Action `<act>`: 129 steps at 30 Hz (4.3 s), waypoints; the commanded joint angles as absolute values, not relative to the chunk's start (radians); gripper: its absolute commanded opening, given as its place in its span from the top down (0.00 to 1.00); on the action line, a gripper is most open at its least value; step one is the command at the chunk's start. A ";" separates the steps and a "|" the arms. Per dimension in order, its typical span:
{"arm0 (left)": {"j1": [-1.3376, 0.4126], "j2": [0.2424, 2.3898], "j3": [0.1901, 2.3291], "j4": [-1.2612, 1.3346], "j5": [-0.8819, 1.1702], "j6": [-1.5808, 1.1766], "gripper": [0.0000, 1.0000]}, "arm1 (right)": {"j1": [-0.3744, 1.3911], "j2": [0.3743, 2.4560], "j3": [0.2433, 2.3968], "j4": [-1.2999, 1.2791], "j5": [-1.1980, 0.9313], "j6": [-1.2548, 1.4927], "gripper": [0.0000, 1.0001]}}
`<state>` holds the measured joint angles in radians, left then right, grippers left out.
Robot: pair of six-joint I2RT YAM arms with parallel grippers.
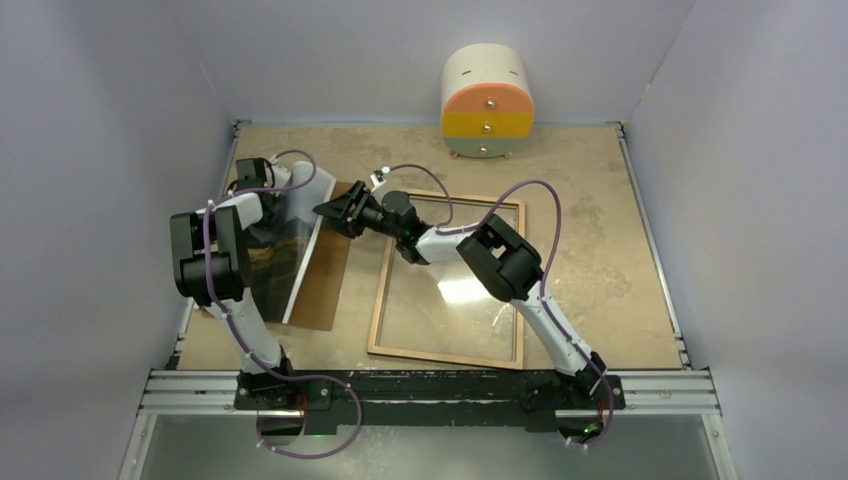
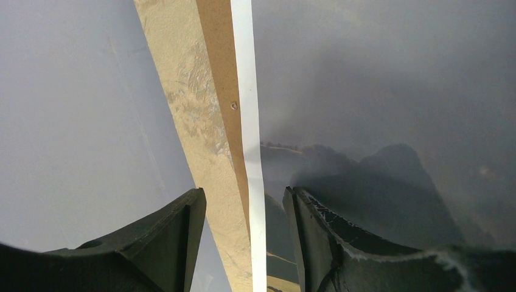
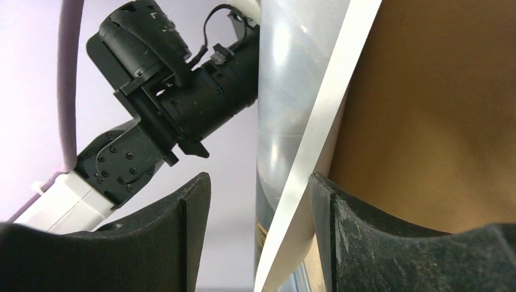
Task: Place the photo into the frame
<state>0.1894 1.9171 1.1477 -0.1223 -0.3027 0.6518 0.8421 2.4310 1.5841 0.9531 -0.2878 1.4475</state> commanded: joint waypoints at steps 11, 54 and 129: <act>0.192 1.995 1.091 -0.278 -0.179 0.621 0.45 | 0.853 2.483 1.604 1.262 -0.324 1.604 0.36; 0.267 1.794 1.259 -0.529 -0.081 0.567 0.06 | 0.832 2.261 1.637 0.598 -0.339 1.186 1.00; 0.380 1.449 1.231 -0.621 0.152 0.532 0.00 | 0.727 1.793 1.642 -0.802 0.105 1.188 1.00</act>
<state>0.3729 1.4647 1.2449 -0.6518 0.1307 0.5182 0.7273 1.7592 1.5929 -0.8345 0.0856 1.0481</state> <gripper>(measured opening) 0.996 0.004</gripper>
